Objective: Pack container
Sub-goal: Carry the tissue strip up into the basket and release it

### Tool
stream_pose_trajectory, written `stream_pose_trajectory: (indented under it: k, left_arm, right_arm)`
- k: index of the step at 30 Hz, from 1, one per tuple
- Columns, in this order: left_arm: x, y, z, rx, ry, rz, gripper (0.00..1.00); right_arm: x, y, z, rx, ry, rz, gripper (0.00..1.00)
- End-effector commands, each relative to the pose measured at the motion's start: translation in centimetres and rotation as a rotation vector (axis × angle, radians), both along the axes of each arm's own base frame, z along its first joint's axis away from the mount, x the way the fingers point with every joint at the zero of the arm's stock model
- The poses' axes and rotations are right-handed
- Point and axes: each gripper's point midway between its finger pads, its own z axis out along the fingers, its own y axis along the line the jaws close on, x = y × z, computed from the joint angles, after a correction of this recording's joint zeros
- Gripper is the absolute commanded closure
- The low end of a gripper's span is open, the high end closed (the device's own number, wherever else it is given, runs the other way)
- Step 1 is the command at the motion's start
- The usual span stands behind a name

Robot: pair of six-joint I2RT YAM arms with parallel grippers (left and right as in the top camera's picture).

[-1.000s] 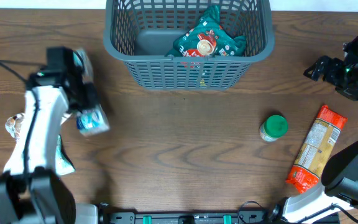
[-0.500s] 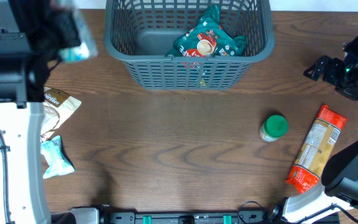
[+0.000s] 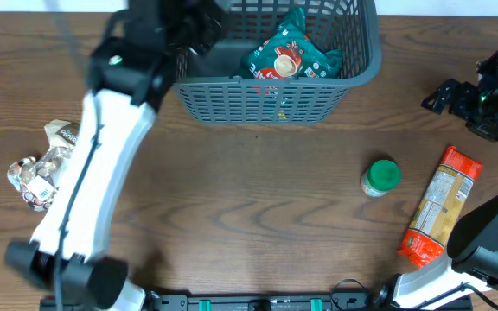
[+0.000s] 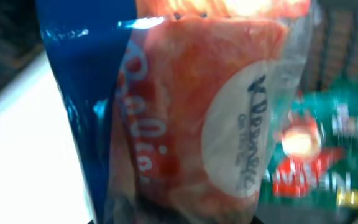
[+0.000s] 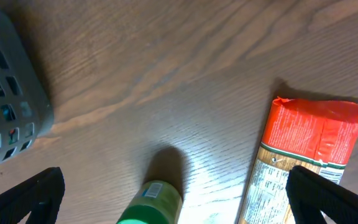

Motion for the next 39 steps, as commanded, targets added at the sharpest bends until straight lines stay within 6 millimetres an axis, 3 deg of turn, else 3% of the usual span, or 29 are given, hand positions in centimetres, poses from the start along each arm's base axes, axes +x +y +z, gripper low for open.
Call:
stream_pose_trajectory:
  k: [1,5,11,13,19,20,21,24,28,33,36,39]
  left_arm:
    - [1.2,-2.2,-3.1,0.137,-0.005,-0.131,0.94]
    - [2.4,-3.6,-7.5,0.155,0.079,-0.159,0.94]
    - [3.7,-3.9,-14.8,0.197,0.226,-0.165,0.94]
    - [3.9,-4.0,-16.6,0.204,0.267,-0.164,0.89]
    - [3.8,-4.0,-18.9,0.206,0.326,-0.155,0.50]
    - [3.8,-4.0,-18.9,0.197,0.333,-0.147,0.24]
    - [3.8,-4.0,-18.7,0.189,0.333,-0.140,0.15]
    - [3.7,-3.9,-17.6,0.171,0.320,-0.130,0.12]
    - [3.4,-3.6,-14.6,0.158,0.263,-0.114,0.06]
    - [3.4,-1.5,-7.5,0.162,0.088,-0.012,0.00]
    - [2.6,0.1,-2.1,0.140,-0.038,0.050,0.01]
    - [1.4,2.4,2.2,0.104,-0.114,0.130,0.01]
  right_arm:
    - [-0.2,0.0,-0.2,-0.006,0.010,0.012,0.01]
    - [-0.2,0.0,-0.3,-0.005,0.012,0.014,0.01]
    - [-0.4,0.1,-0.3,-0.001,0.021,0.014,0.01]
    - [-0.5,0.1,-0.3,0.001,0.025,0.014,0.01]
    - [-0.6,0.2,-0.4,0.002,0.027,0.015,0.01]
    - [-0.6,0.2,-0.4,0.002,0.027,0.015,0.01]
    - [-0.6,0.2,-0.4,0.002,0.027,0.015,0.01]
    - [-0.6,0.2,-0.4,0.002,0.027,0.015,0.01]
    - [-0.6,0.2,-0.4,0.001,0.027,0.018,0.01]
    - [-0.6,0.2,-0.4,0.000,0.027,0.019,0.01]
    - [-0.6,0.2,-0.4,-0.002,0.027,0.028,0.02]
    - [-0.6,0.2,-0.4,-0.002,0.027,0.028,0.01]
